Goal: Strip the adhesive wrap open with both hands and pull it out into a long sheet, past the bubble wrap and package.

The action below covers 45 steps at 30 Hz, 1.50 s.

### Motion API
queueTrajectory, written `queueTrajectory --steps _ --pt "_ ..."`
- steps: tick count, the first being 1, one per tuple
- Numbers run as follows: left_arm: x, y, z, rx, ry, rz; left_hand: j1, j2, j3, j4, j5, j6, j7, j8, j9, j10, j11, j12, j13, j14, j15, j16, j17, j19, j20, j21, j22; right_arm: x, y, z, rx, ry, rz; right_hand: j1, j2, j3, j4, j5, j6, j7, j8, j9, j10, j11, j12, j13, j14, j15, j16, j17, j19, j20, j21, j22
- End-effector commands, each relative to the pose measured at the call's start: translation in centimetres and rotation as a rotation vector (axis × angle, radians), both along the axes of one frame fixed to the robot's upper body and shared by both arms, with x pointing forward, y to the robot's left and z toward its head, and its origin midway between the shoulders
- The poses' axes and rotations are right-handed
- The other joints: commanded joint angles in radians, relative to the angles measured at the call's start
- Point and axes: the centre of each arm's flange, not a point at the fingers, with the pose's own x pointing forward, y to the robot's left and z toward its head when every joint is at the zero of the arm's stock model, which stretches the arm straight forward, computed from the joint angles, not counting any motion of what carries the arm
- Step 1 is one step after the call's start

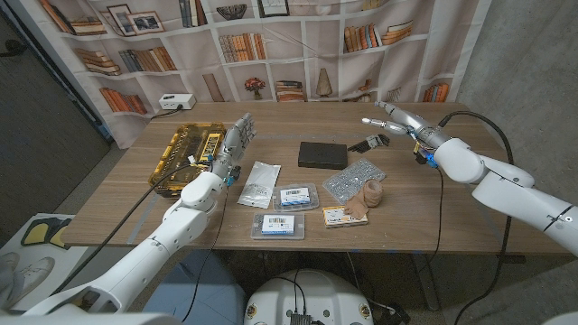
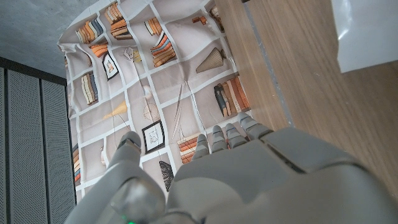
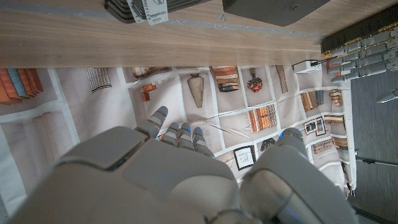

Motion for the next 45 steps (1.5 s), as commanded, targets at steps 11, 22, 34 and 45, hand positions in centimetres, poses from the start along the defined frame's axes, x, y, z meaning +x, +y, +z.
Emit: queueTrajectory --steps 11,22,34,45 --pt "0.6 -0.7 -0.2 -0.004 0.010 0.002 0.012 0.003 -0.004 0.000 0.004 0.010 -0.001 0.008 -0.001 -0.009 -0.004 0.002 0.004 -0.010 -0.004 0.002 0.003 -0.005 0.000 0.005 0.004 -0.9 -0.6 0.1 -0.094 -0.014 -0.071 0.022 0.004 0.004 -0.014 0.000 -0.013 -0.001 -0.004 0.003 -0.008 -0.003 0.001 0.002 -0.050 -0.009 0.002 0.002 -0.005 0.003 0.003 0.003" --pt "0.6 -0.9 -0.4 -0.026 -0.004 0.009 0.012 0.003 -0.005 0.000 0.004 0.021 0.002 0.012 -0.001 -0.006 -0.007 0.004 0.004 -0.008 -0.005 0.003 0.003 -0.005 0.002 0.005 0.004 -1.1 -1.2 -0.4 -0.089 -0.006 -0.076 0.028 0.004 0.005 -0.017 0.000 -0.013 -0.002 -0.003 0.003 -0.009 -0.004 0.002 0.002 -0.050 -0.009 0.003 0.001 -0.003 0.002 0.005 0.003" --pt "0.7 -1.2 -0.9 -0.034 0.007 0.003 0.014 0.005 -0.004 0.000 0.004 0.025 0.001 0.012 -0.001 -0.002 -0.005 0.006 0.003 -0.005 -0.007 0.004 0.002 -0.003 0.000 0.006 0.004 -1.3 -1.7 -0.7 -0.101 0.003 -0.063 0.035 0.005 0.007 -0.019 0.000 -0.015 -0.004 -0.002 0.003 -0.013 -0.008 0.001 0.002 -0.050 -0.010 0.004 0.001 -0.002 0.003 0.006 0.003" --pt "0.5 -1.0 -0.8 -0.034 0.001 0.008 0.015 0.006 -0.005 0.000 0.005 0.025 0.002 0.011 -0.001 -0.003 -0.006 0.005 0.003 -0.005 -0.007 0.004 0.002 -0.003 0.001 0.006 0.004 -1.8 -2.0 -1.1 -0.112 -0.001 -0.069 0.043 0.007 0.011 -0.022 0.000 -0.016 -0.006 -0.002 0.003 -0.013 -0.010 0.003 0.002 -0.050 -0.013 0.005 0.001 -0.001 0.001 0.007 0.002"
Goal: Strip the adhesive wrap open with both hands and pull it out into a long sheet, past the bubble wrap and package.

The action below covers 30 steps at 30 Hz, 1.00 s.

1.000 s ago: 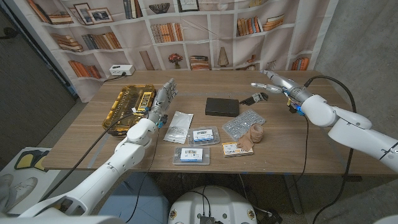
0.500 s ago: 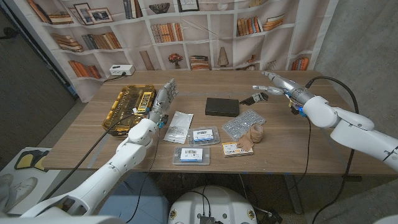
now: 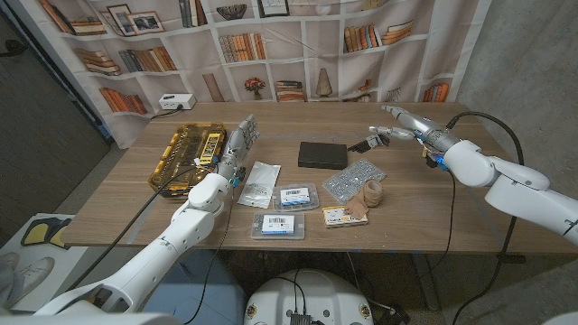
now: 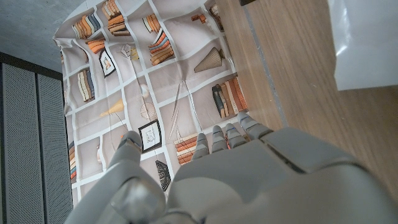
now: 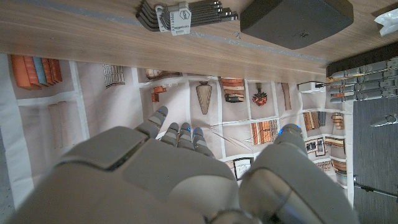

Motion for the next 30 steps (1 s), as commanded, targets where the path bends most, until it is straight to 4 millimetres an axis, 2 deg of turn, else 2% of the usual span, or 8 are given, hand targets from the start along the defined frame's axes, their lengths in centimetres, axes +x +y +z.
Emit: queueTrajectory --steps 1,30 --pt "-0.2 0.0 -0.2 -0.005 -0.003 0.002 0.011 0.002 -0.005 0.000 0.005 0.008 -0.001 0.003 -0.001 0.002 0.000 0.005 0.003 -0.005 -0.006 0.004 0.002 -0.003 0.001 0.006 0.004 -0.6 -0.1 -0.4 -0.008 -0.004 0.007 0.014 0.003 0.003 -0.006 0.000 -0.011 -0.001 -0.002 0.003 -0.006 -0.003 0.003 0.002 -0.045 -0.008 0.005 0.000 -0.001 0.001 0.007 0.002" --pt "-0.4 -0.2 -0.7 -0.019 0.011 0.004 0.014 0.008 -0.003 0.000 0.005 0.009 -0.001 0.001 -0.001 0.002 0.003 0.006 0.003 -0.006 -0.004 0.004 0.002 -0.003 0.003 0.007 0.004 -2.3 -0.5 -1.5 -0.060 -0.011 -0.019 0.031 0.004 0.008 -0.011 0.001 -0.005 -0.005 0.001 0.003 0.002 -0.007 0.008 0.003 -0.041 -0.012 0.007 0.000 0.006 -0.002 0.009 0.002"
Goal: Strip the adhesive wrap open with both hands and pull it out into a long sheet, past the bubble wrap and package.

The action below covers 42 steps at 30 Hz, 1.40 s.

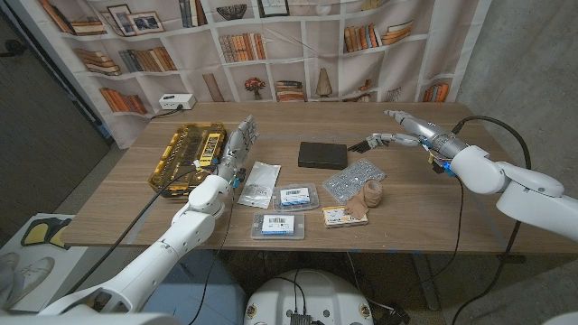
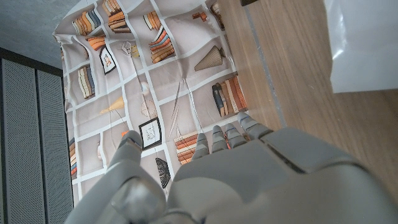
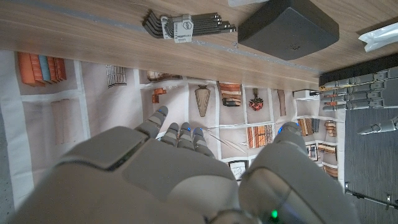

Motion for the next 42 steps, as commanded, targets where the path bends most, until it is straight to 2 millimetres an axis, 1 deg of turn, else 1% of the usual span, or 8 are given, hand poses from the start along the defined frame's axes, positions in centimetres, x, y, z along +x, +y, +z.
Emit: queueTrajectory --steps 1,26,33,37,38,40,41,42 --pt "-0.1 -0.2 -0.3 0.001 0.009 0.000 0.010 0.005 -0.003 0.000 0.005 0.009 -0.001 0.001 -0.001 0.003 0.002 0.006 0.003 -0.006 -0.005 0.003 0.002 -0.003 0.003 0.007 0.004 -0.6 -0.2 -0.4 -0.023 -0.014 -0.025 0.011 -0.001 0.004 -0.007 0.001 -0.005 -0.005 0.001 0.003 -0.002 -0.002 0.003 0.003 -0.044 -0.003 0.003 0.000 0.002 0.002 0.004 0.002" --pt "0.0 -1.0 -0.4 0.011 0.016 -0.018 0.011 0.007 -0.003 0.001 0.005 0.010 -0.001 0.000 -0.001 0.003 0.004 0.006 0.003 -0.005 -0.004 0.004 0.002 -0.003 0.002 0.007 0.004 -2.4 -1.2 -1.1 -0.086 -0.004 -0.081 0.024 0.001 0.009 -0.009 0.002 -0.008 -0.006 0.001 0.003 -0.007 -0.003 0.002 0.003 -0.048 -0.002 0.003 -0.001 0.003 0.002 0.004 0.002" --pt "-0.1 -1.2 -0.2 0.012 0.012 -0.017 0.011 0.007 -0.003 0.001 0.005 0.011 0.000 0.000 -0.001 0.003 0.001 0.006 0.003 -0.005 -0.005 0.004 0.002 -0.003 0.002 0.007 0.004 -2.7 -1.2 -1.3 -0.101 0.000 -0.087 0.031 0.001 0.011 -0.011 0.003 -0.009 0.001 0.001 0.004 0.003 0.005 0.006 0.003 -0.038 0.009 0.007 0.000 0.005 0.009 0.004 0.002" --pt "-0.2 -1.1 -0.3 0.013 0.013 -0.016 0.011 0.007 -0.003 0.001 0.005 0.011 0.000 0.000 -0.001 0.003 0.003 0.006 0.003 -0.005 -0.004 0.004 0.002 -0.003 0.003 0.007 0.004 -2.9 -1.0 -1.5 -0.115 0.004 -0.091 0.037 0.002 0.013 -0.012 0.004 -0.008 0.000 0.002 0.004 0.017 -0.002 0.012 0.004 -0.031 0.007 0.009 0.000 0.007 0.012 0.005 0.002" --pt "-0.2 -1.1 -0.3 0.013 0.013 -0.015 0.011 0.007 -0.003 0.001 0.005 0.011 0.000 0.000 -0.001 0.003 0.005 0.007 0.003 -0.005 -0.004 0.004 0.003 -0.004 0.003 0.007 0.004 -2.9 -1.0 -1.6 -0.115 0.003 -0.091 0.045 0.003 0.016 -0.014 0.005 -0.003 -0.001 0.004 0.004 0.024 0.001 0.014 0.004 -0.017 0.015 0.014 0.000 0.025 0.019 0.011 0.002" --pt "-0.3 -1.1 -0.3 0.013 0.014 -0.015 0.011 0.007 -0.004 0.001 0.005 0.011 0.000 0.000 -0.001 0.003 0.004 0.007 0.003 -0.005 -0.004 0.004 0.003 -0.003 0.003 0.007 0.004 -3.0 -1.0 -1.7 -0.115 0.008 -0.090 0.066 0.002 0.022 -0.016 0.006 0.004 0.015 0.006 0.005 0.036 0.008 0.015 0.006 0.028 0.054 0.027 0.000 0.082 0.048 0.025 0.003" --pt "-0.3 -1.0 -0.4 0.011 0.015 -0.014 0.011 0.007 -0.004 0.001 0.005 0.011 0.000 0.000 -0.001 0.004 0.003 0.007 0.003 -0.005 -0.004 0.004 0.003 -0.003 0.003 0.007 0.004 -3.0 -1.0 -1.7 -0.117 0.010 -0.090 0.073 0.003 0.025 -0.016 0.006 0.004 0.018 0.006 0.005 0.036 0.010 0.014 0.006 0.043 0.052 0.030 -0.001 0.103 0.056 0.029 0.003" --pt "-0.3 -1.0 -0.4 0.011 0.015 -0.014 0.011 0.007 -0.004 0.001 0.005 0.011 0.000 0.000 -0.001 0.004 0.003 0.007 0.003 -0.005 -0.004 0.004 0.003 -0.003 0.003 0.007 0.004 -3.0 -1.0 -1.7 -0.117 0.010 -0.090 0.075 0.003 0.025 -0.017 0.006 0.004 0.019 0.006 0.005 0.036 0.011 0.014 0.006 0.048 0.049 0.031 -0.001 0.108 0.056 0.030 0.003"
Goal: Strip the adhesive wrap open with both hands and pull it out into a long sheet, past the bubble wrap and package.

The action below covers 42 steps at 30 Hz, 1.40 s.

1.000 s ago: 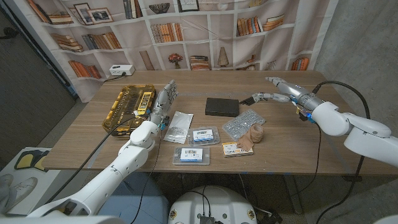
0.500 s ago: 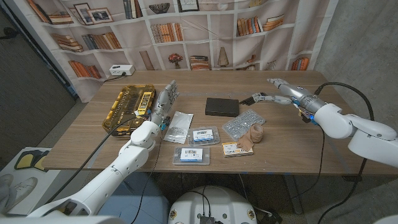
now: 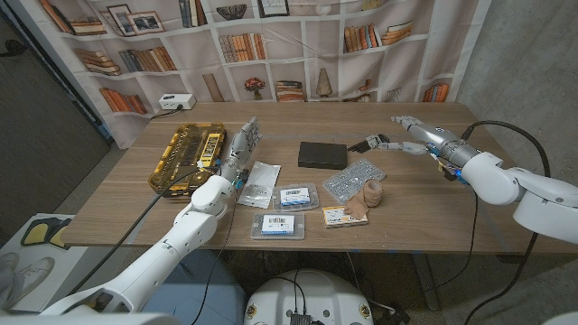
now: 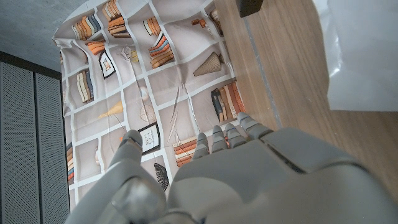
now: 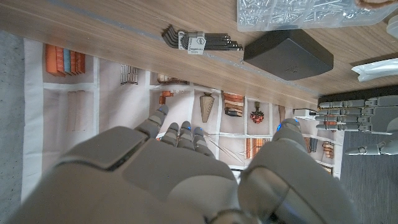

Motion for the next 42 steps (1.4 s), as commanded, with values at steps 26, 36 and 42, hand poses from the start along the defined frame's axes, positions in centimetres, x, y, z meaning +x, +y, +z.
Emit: queueTrajectory --steps 26,36,42 --pt "-0.3 -0.1 -0.8 -0.009 0.010 0.001 0.006 0.003 -0.004 0.002 0.005 0.008 -0.004 -0.001 -0.001 0.001 -0.001 0.007 0.003 -0.003 -0.005 0.004 0.003 -0.003 0.004 0.007 0.004 -1.4 -0.2 -0.6 -0.137 0.030 -0.062 0.094 -0.006 0.032 -0.012 0.011 0.013 0.008 0.007 0.002 0.015 -0.005 -0.002 0.003 0.058 -0.021 0.003 -0.002 0.116 -0.020 0.005 0.003" --pt "-0.2 -0.4 -1.0 -0.015 0.010 -0.002 0.006 0.003 -0.004 0.002 0.005 0.009 -0.004 -0.001 -0.001 0.000 -0.002 0.007 0.003 -0.003 -0.004 0.004 0.003 -0.003 0.005 0.007 0.004 -1.7 0.1 -1.1 -0.181 0.046 -0.072 0.100 -0.011 0.032 -0.010 0.012 0.012 0.007 0.005 0.003 0.013 -0.004 -0.004 0.003 0.051 -0.020 -0.003 -0.002 0.093 -0.022 -0.007 0.003" --pt "-0.2 -0.6 -1.4 -0.024 0.011 -0.005 0.006 0.004 -0.004 0.002 0.005 0.008 -0.004 -0.001 -0.001 0.001 -0.001 0.007 0.003 -0.003 -0.004 0.004 0.003 -0.003 0.004 0.007 0.004 -1.8 0.4 -1.3 -0.211 0.055 -0.083 0.104 -0.011 0.032 -0.009 0.012 0.011 0.007 0.005 0.003 0.014 -0.003 -0.004 0.003 0.052 -0.022 -0.003 -0.001 0.094 -0.024 -0.007 0.003"
